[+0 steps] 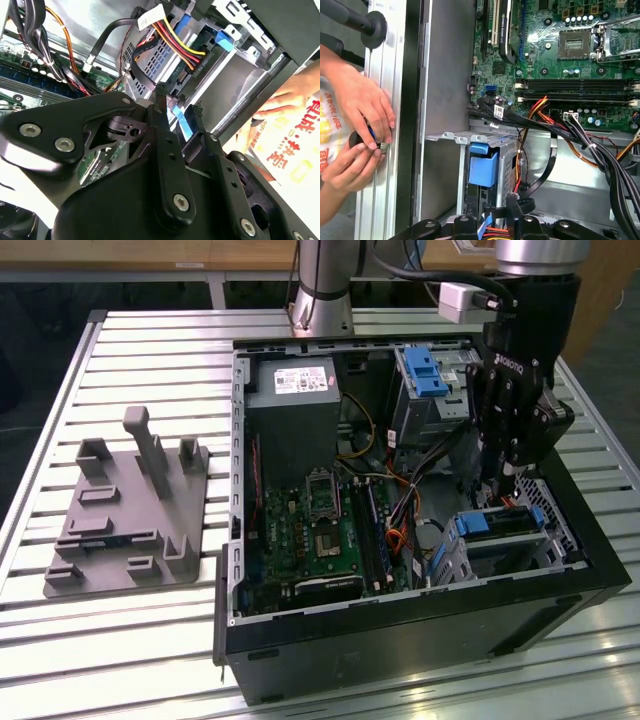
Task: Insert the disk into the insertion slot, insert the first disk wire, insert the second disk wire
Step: 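Insert the second disk wire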
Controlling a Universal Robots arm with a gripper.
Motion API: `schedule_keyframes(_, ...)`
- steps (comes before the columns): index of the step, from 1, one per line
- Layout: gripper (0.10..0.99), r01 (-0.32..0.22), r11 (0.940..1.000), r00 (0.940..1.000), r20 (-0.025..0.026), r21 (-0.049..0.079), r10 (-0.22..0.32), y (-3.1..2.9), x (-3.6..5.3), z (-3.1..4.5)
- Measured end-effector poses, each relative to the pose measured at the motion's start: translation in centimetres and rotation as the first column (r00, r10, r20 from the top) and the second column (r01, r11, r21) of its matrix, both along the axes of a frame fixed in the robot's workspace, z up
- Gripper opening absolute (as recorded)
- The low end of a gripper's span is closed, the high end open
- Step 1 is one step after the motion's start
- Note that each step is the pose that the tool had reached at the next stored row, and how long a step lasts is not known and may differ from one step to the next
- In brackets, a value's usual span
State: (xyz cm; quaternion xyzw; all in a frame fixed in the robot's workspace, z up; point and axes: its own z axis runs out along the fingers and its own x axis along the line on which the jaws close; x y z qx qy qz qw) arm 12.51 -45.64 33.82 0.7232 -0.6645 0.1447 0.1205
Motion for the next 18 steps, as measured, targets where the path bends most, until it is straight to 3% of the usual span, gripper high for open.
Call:
schedule_keyframes(9, 0.361, -0.012, 0.9998, 0.9999, -0.0001, -0.015, 0.012, 0.31, -0.03, -0.22)
schedule_keyframes(14, 0.361, -0.018, 0.9992, 0.9998, -0.0004, -0.035, 0.018, 0.86, -0.11, -0.31)
schedule_keyframes(18, 0.361, -0.022, 0.9986, 0.9997, -0.0007, -0.048, 0.022, 0.95, -0.14, -0.42)
